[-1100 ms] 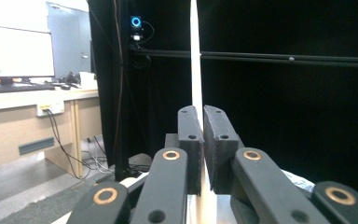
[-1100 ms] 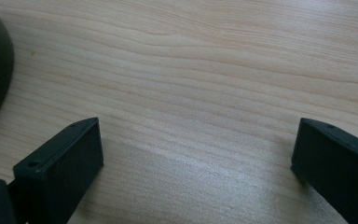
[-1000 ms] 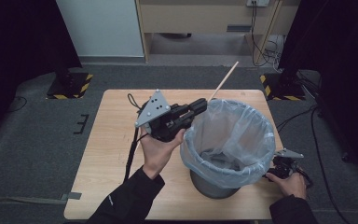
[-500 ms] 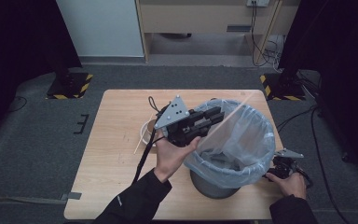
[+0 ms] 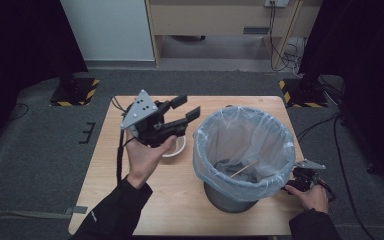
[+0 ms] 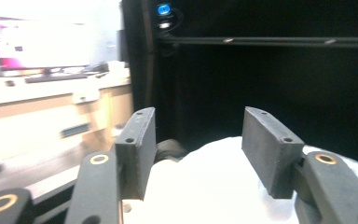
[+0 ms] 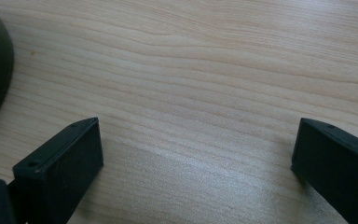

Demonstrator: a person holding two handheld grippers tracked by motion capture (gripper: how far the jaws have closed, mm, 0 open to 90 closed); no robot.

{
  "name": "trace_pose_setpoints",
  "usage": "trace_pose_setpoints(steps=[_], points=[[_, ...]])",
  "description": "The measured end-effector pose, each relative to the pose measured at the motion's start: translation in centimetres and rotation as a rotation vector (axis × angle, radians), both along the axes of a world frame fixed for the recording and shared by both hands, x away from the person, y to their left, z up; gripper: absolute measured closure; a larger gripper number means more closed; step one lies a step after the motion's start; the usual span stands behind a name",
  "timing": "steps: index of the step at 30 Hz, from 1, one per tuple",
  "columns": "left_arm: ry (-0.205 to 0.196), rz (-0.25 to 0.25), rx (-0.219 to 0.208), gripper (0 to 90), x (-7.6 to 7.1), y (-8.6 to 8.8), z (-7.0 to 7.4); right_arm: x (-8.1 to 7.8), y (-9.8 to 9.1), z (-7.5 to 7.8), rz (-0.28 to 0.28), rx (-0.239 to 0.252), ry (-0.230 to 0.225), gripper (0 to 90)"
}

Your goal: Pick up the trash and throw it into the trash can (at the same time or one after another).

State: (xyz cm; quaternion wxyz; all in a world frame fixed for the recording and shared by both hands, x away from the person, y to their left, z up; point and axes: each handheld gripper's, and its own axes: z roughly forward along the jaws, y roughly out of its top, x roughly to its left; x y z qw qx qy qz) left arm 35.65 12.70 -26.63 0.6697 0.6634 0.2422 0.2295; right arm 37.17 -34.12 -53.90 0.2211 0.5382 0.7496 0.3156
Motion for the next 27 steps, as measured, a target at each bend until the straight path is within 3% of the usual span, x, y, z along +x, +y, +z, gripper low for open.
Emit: trace_pose_setpoints(steps=[6,7,9,10,11,14,15,16,17,18,25,26,27], points=[[0.032,0.142,0.046,37.4,1.4,4.0,-1.4,0.0,0.0,0.0,0.001,-0.001,0.002,2.0],[0.053,0.178,0.058,37.0,2.1,4.9,-2.3,0.0,0.0,0.0,0.002,-0.002,-0.001,2.0],[0.066,0.195,0.065,36.4,2.4,5.3,-2.8,0.0,0.0,0.0,0.001,-0.001,0.003,2.0],[0.083,0.225,0.094,36.2,3.1,5.9,-3.8,0.0,0.0,0.0,0.000,0.000,0.001,2.0],[0.083,0.225,0.094,36.2,3.1,5.9,-3.8,0.0,0.0,0.0,0.000,0.000,0.001,2.0],[0.135,0.265,0.131,36.7,4.3,6.8,-6.1,0.0,0.0,0.0,0.001,-0.001,0.002,2.0],[0.135,0.265,0.131,36.9,4.3,6.8,-6.1,0.0,0.0,0.0,0.001,-0.001,0.002,2.0],[0.160,0.282,0.149,37.3,4.7,7.3,-7.3,0.0,0.0,0.0,0.001,-0.001,0.002,2.1],[0.160,0.282,0.149,37.4,4.7,7.3,-7.3,0.0,0.0,0.0,0.001,-0.001,0.002,2.1],[0.191,0.295,0.171,37.6,4.9,7.8,-8.5,0.0,0.0,0.0,0.003,-0.003,0.001,2.0],[0.268,0.332,0.241,38.8,5.3,9.3,-12.2,0.0,0.0,0.0,0.001,-0.001,0.002,2.0],[0.302,0.343,0.268,39.1,5.2,9.8,-13.5,0.0,0.0,0.0,0.003,-0.003,0.001,2.0],[0.302,0.343,0.268,39.3,5.2,9.8,-13.5,0.0,0.0,0.0,0.003,-0.003,0.001,2.0]])
